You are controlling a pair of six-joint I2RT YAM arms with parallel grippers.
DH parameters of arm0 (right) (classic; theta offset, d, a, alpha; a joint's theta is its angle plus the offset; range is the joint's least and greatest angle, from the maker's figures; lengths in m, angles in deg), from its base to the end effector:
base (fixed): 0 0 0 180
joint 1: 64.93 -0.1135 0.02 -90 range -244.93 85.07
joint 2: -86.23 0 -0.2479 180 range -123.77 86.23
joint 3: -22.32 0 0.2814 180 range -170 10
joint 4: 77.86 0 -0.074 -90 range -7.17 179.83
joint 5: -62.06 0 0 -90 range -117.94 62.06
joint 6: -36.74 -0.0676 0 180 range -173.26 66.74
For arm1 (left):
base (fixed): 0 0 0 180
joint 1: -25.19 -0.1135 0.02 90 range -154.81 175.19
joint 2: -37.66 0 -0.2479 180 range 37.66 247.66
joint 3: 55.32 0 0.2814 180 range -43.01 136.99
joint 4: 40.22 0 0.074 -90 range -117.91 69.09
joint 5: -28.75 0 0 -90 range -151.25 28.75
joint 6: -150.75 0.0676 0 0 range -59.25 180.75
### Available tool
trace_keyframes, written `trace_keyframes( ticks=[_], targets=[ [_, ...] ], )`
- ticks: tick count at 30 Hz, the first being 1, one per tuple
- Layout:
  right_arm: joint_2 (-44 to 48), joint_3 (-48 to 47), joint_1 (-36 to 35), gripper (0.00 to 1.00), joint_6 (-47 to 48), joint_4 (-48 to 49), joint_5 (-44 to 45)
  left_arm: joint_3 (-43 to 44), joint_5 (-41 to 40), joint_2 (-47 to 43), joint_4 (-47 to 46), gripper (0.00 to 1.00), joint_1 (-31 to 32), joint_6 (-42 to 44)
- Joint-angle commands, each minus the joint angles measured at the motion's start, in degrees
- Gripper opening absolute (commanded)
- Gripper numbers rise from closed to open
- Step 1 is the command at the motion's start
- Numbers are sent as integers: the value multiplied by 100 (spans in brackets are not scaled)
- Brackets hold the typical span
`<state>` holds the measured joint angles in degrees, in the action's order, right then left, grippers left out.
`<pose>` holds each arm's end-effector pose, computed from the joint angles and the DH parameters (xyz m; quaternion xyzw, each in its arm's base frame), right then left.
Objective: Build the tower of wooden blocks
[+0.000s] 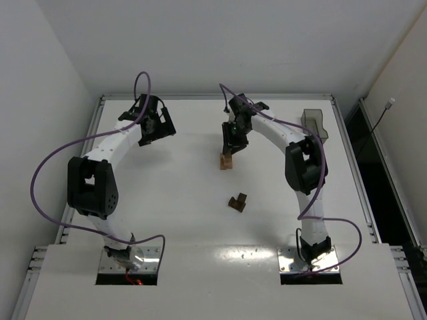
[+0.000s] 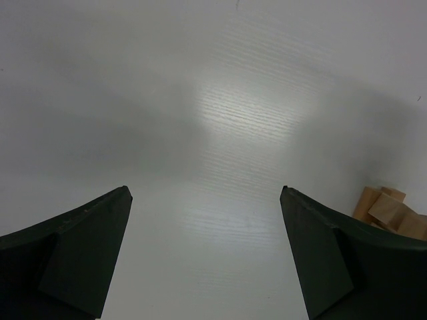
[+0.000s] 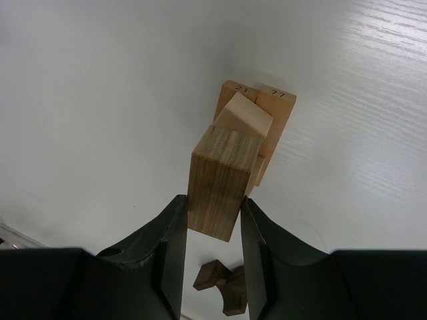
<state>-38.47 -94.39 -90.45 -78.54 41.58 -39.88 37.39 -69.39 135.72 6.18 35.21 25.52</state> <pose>0.4371 0.2242 0.1478 -0.0214 0.9772 0.1717 0.1234 0.4174 -0.0640 0.2220 -0.2284 0.9146 -0.0638 0.3275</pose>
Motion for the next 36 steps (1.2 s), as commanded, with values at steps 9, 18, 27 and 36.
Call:
trace_keyframes(
  ticks=[9,18,27,36],
  targets=[
    [-80,-239,73,1,-39,52,8,55,102,46,-130,92,-79,-90],
    [-133,-186,126,19,14,52,-150,55,102,46,-130,92,-79,-90],
    [-54,-186,126,68,198,157,-738,55,102,46,-130,92,-79,-90],
    [1461,609,126,77,1313,429,-722,-50,102,-120,-130,92,-79,-38]
  ],
)
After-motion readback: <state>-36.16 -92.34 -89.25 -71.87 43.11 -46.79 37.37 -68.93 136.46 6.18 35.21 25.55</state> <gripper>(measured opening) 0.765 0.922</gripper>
